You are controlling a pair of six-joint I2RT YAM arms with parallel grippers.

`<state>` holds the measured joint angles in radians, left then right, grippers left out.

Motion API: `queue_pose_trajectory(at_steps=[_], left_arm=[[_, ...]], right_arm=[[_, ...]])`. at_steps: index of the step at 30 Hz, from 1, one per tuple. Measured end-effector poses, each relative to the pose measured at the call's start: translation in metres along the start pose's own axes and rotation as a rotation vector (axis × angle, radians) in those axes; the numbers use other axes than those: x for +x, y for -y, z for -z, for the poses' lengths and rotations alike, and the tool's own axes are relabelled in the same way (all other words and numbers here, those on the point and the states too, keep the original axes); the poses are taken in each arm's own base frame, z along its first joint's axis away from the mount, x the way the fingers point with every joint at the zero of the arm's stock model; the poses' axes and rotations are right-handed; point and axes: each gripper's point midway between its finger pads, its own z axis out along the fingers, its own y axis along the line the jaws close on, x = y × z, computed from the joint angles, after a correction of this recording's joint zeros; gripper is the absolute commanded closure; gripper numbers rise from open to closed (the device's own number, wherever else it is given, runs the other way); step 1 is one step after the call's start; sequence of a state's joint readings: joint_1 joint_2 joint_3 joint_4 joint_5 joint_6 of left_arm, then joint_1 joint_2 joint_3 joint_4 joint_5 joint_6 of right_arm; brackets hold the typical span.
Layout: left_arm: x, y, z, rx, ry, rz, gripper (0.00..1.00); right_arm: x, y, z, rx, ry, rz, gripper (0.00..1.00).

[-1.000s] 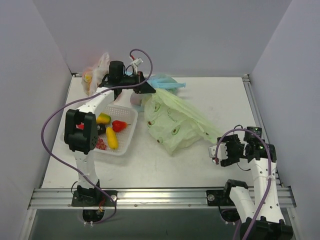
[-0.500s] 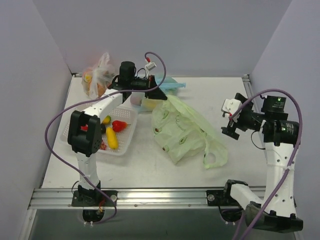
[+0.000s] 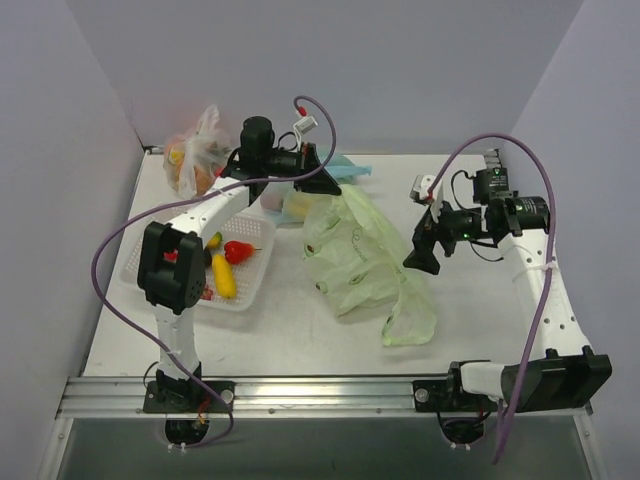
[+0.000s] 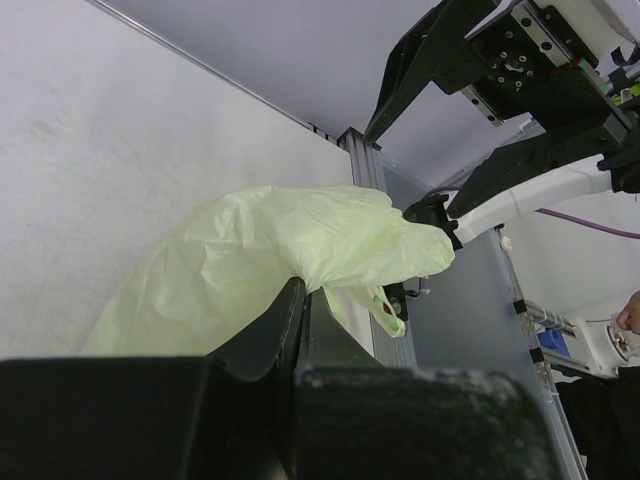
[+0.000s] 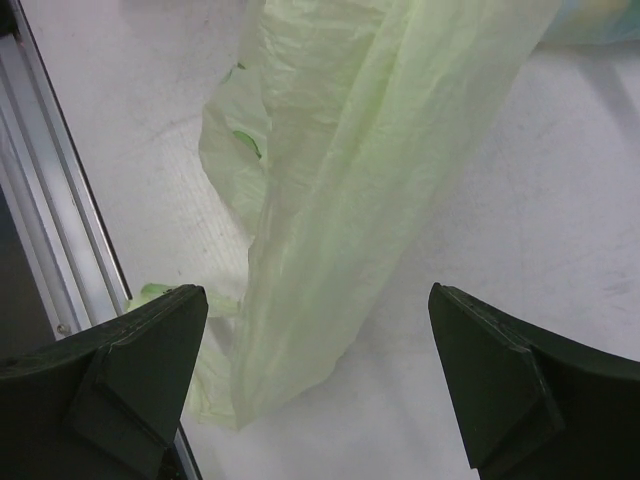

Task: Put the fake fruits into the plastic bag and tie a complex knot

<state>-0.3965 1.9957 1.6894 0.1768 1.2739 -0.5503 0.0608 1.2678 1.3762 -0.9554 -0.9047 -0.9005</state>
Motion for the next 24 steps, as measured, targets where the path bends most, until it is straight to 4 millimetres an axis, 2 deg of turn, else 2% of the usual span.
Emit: queue_pose_trajectory(at_steps=[4, 6, 8, 9, 11, 12, 15, 17, 22, 23, 24], left_arm=[[0.003, 0.001, -0.004, 0.007, -0.007, 0.009, 1.00], [0.003, 0.001, -0.005, 0.009, -0.008, 0.009, 1.00], [0.004, 0.000, -0.006, 0.010, -0.009, 0.012, 1.00], [0.004, 0.000, -0.006, 0.010, -0.009, 0.014, 1.00], [0.004, -0.001, -0.006, 0.009, -0.009, 0.016, 1.00], [0.004, -0.001, -0.006, 0.009, -0.009, 0.016, 1.00], [0.004, -0.003, -0.006, 0.003, -0.006, 0.011, 0.75], [0.000, -0.007, -0.005, -0.021, 0.004, -0.001, 0.56], [-0.034, -0.031, 0.010, -0.204, 0.069, -0.056, 0.48], [-0.040, -0.035, 0.018, -0.252, 0.094, -0.062, 0.39], [-0.044, -0.037, 0.028, -0.296, 0.121, -0.064, 0.35]], right_arm=[[0.000, -0.006, -0.012, -0.017, -0.014, -0.008, 0.00], [0.010, -0.005, -0.026, -0.014, -0.037, -0.023, 0.00], [0.026, 0.000, -0.037, -0.001, -0.078, -0.060, 0.05], [0.032, 0.006, -0.042, 0.013, -0.100, -0.081, 0.21], [0.037, 0.020, -0.049, 0.042, -0.118, -0.103, 0.44], [0.039, 0.026, -0.052, 0.054, -0.123, -0.117, 0.66], [0.040, 0.036, -0.053, 0.079, -0.119, -0.184, 1.00], [0.034, 0.041, -0.047, 0.103, -0.093, -0.234, 1.00], [0.007, 0.042, -0.027, 0.148, 0.017, -0.381, 1.00], [0.003, 0.040, -0.023, 0.154, 0.036, -0.418, 1.00], [-0.001, 0.037, -0.019, 0.160, 0.058, -0.455, 1.00]])
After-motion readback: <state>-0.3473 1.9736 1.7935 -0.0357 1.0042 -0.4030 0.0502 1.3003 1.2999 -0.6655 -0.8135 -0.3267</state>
